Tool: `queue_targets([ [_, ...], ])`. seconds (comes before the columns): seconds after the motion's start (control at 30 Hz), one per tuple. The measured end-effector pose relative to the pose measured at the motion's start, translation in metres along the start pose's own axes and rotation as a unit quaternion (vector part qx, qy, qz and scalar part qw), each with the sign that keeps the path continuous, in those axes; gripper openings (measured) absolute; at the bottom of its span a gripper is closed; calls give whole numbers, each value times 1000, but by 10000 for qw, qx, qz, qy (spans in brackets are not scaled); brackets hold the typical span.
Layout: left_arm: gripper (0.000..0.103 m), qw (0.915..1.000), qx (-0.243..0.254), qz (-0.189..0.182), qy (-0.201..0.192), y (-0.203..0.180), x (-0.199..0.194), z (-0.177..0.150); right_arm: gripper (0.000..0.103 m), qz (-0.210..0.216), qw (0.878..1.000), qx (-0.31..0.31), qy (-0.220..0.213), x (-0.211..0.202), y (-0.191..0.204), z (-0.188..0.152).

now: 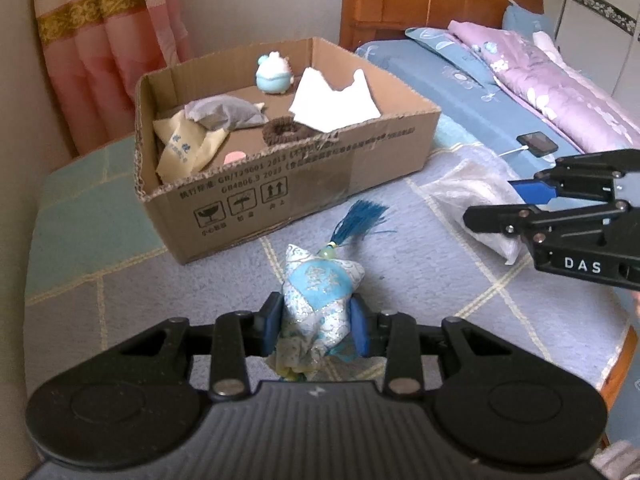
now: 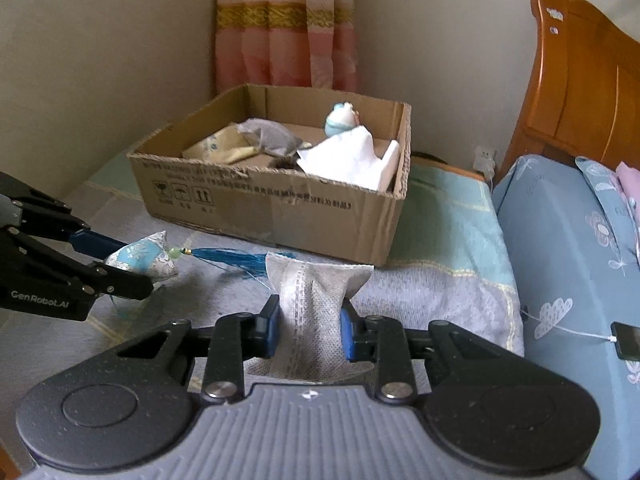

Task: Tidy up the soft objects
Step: 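Grasp the blue floral sachet with the left tool while the right grasps the grey square pouch, then carry the sachet and pouch into the box and open both tools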

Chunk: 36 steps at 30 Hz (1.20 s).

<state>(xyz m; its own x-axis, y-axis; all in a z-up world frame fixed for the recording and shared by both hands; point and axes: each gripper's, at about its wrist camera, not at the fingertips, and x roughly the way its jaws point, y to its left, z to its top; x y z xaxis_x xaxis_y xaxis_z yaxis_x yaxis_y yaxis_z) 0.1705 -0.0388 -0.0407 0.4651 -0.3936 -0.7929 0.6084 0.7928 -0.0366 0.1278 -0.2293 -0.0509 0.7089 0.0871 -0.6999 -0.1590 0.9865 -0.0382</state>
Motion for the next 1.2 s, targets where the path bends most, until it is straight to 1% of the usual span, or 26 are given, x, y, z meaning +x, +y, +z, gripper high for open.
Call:
queue_targets([
  [0.17, 34, 9998, 81, 36, -157, -4, -17, 8, 33, 108, 9997, -158, -117, -18, 2, 4],
  [0.3, 34, 9991, 137, 86, -392, -7, -31, 19, 33, 135, 9992, -293, -223, -31, 2, 6],
  [0.43, 34, 9978, 204, 123, -615, -8, -42, 36, 33, 133, 9987, -357, -349, -42, 2, 9],
  [0.63, 34, 9959, 443, 237, -755, -8, -47, 70, 33, 172, 9973, -488, -524, -55, 3, 18],
  [0.83, 34, 9936, 547, 352, -927, 3, -46, 119, 33, 161, 9960, -582, -656, -59, 2, 26],
  [0.97, 34, 9920, 622, 491, -982, 7, -36, 145, 33, 145, 9959, -546, -712, -60, -2, 30],
  [1.07, 34, 9914, 660, 652, -918, 9, -20, 153, 33, 149, 9959, -508, -738, -59, -5, 33],
  [1.2, 34, 9932, 604, 668, -735, 16, 1, 151, 33, 140, 9958, -517, -746, -56, -6, 36],
])
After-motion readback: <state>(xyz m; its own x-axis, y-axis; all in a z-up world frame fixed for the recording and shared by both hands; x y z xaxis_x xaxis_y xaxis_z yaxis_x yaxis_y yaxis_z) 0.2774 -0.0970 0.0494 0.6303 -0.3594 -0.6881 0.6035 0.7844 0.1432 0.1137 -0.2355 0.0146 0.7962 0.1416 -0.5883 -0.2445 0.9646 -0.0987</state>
